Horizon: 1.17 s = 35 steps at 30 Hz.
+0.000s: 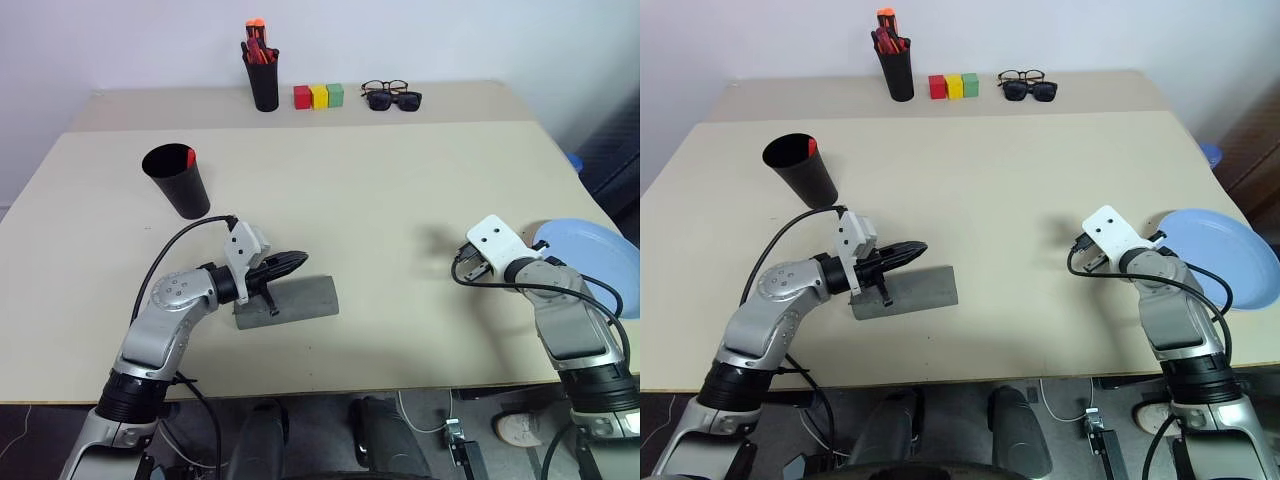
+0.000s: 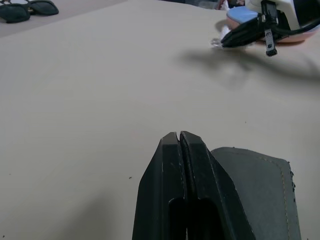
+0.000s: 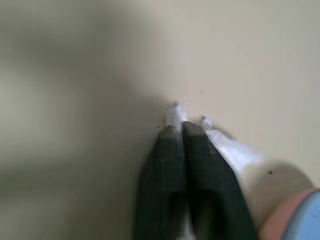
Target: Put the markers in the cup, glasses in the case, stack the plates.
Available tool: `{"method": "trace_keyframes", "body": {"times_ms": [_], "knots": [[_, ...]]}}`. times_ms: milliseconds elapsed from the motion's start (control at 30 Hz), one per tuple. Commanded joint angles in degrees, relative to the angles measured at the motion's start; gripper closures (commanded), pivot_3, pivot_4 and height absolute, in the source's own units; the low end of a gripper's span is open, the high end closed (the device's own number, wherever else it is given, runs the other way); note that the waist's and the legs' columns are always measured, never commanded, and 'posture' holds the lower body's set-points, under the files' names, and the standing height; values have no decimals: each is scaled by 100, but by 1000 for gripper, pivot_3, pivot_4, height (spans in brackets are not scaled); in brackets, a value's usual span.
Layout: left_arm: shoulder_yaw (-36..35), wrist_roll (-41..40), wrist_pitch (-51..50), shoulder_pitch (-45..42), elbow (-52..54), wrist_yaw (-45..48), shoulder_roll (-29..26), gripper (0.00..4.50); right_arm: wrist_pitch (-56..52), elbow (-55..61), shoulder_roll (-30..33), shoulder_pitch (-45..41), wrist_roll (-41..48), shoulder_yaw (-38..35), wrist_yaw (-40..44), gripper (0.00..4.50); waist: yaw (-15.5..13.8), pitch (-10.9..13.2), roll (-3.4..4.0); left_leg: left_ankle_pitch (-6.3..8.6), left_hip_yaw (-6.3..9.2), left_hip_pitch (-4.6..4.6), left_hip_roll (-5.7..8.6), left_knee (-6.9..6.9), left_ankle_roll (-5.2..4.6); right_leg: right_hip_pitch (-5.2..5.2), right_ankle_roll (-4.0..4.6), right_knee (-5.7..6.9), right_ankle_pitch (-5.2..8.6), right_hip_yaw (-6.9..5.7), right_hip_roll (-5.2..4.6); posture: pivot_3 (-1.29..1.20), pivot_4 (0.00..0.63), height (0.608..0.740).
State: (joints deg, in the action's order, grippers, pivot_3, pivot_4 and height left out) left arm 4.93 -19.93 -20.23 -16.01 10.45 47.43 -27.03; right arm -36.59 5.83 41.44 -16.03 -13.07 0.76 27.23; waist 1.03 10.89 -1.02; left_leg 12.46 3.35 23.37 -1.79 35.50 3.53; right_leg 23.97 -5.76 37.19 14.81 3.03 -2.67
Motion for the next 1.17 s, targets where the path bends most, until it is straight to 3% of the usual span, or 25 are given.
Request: {"method": "trace_keyframes", "body": {"times_ms": [33, 167, 233, 333, 500, 533, 700, 833, 1000, 1167], "knots": [[-75, -113, -94, -129, 213, 22, -45, 4500, -26, 644, 232, 11, -184, -286, -127, 4452, 14, 0, 0, 0, 0, 0, 0, 0, 0, 0, 0, 0, 0, 0, 0, 0, 150, 740], [-81, -124, -166, -334, 79, 63, -41, 4500, -681, 1371, 505, 92, -261, -799, -99, 4452, -7, 1, 1, 0, 1, 0, -1, -1, 0, 1, 0, 1, 0, -1, 2, 0, 150, 740], [-199, -269, -291, -489, 51, -28, 49, 4500, -1006, 1430, 949, 496, -589, -958, -51, 4452, -43, 0, 1, 0, 1, 1, 0, 0, 0, 0, -1, -2, 1, -1, 1, 0, 150, 740], [-276, -327, -351, -622, -22, -139, 124, 4500, -1114, 1396, 1322, 977, -812, -1059, -79, 3521, -51, -1, -2, 5, 4, 4, 1, 8, -9, -10, -4, -10, 4, -7, -3, 0, 150, 740], [-408, -206, -301, -540, 1, -378, 138, 4500, -719, 1255, 1159, 640, -814, -641, -225, 1039, 158, -3, 6, 13, -1, -11, -3, 14, -22, -15, -2, 0, 4, 2, 6, 0, 150, 740], [-437, -200, -310, -513, 36, -448, 142, 4500, -581, 1186, 1123, 544, -793, -561, -239, 1039, 183, -3, 7, 13, 0, -13, -4, 14, -22, -15, -2, 1, 4, 2, 9, 0, 150, 740], [-930, -24, -163, 111, 438, -1096, 39, 4500, -5, 736, -399, -348, 439, -807, -216, 1039, 283, -2, 3, 13, 4, -18, -8, 8, -22, -18, -2, 4, 4, 3, 13, 0, 150, 740], [-1552, 363, 43, 742, 621, -1755, -102, 4500, 552, 531, -1041, -640, 1411, -985, 218, 1039, 166, 2, 6, 13, 6, -6, -2, 11, -22, -17, -4, -1, 3, -2, 1, 0, 150, 740], [-2093, 528, 149, 1607, 903, -2074, -208, 4500, 688, 385, -1290, -678, 2187, -970, 678, 1039, 104, 1, 5, 15, 5, -6, -3, 12, -24, -20, -4, -4, 3, -5, -1, 0, 150, 740], [-2235, 528, 53, 1996, 1222, -2272, -163, 4500, 759, 272, -1254, -742, 2420, -711, 959, 1039, 86, 1, 5, 15, 4, -8, -2, 15, -24, -24, -2, -8, 4, -5, -2, 0, 150, 740]]}}
